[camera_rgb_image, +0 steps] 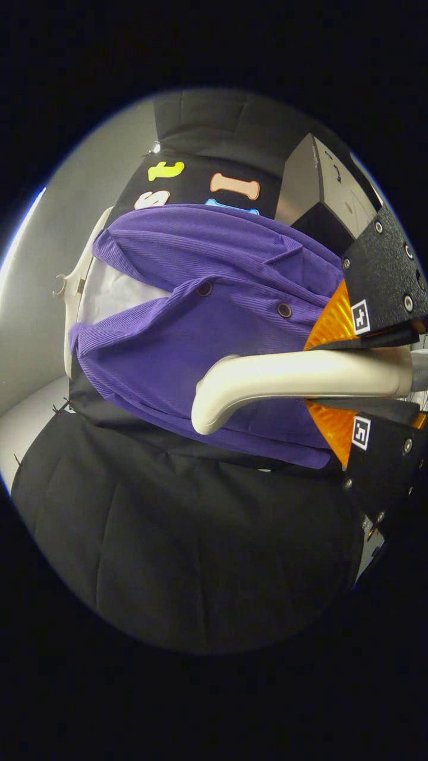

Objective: Iron the clothes twice with a garment steamer, once on the left side and once on the right side.

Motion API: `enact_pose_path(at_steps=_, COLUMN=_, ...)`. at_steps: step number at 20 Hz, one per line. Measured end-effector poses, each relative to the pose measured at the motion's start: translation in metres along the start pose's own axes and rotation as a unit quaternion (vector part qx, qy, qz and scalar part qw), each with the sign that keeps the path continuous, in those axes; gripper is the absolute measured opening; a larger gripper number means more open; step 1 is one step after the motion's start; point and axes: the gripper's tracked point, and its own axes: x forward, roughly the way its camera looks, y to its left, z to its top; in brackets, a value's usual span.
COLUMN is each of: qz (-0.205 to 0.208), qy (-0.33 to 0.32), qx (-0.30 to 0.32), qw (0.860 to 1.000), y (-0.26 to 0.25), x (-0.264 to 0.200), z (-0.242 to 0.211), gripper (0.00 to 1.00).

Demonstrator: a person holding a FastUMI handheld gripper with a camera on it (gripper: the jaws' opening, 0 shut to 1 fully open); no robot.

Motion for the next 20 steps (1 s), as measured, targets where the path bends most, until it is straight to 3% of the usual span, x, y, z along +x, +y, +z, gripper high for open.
enact_pose_path(at_steps=12, qz=0.016, qy=0.067, qx=-0.024, qw=0.997, y=0.008, x=-0.001, z=-0.091, gripper=0.36)
enact_pose_path(at_steps=17, qz=0.047, qy=0.128, qx=0.018, qw=0.991, y=0.005, x=-0.022, z=-0.135, gripper=0.36)
enact_pose_path(at_steps=20, qz=0.043, qy=0.141, qx=0.058, qw=0.987, y=-0.015, x=-0.046, z=-0.144, gripper=0.35)
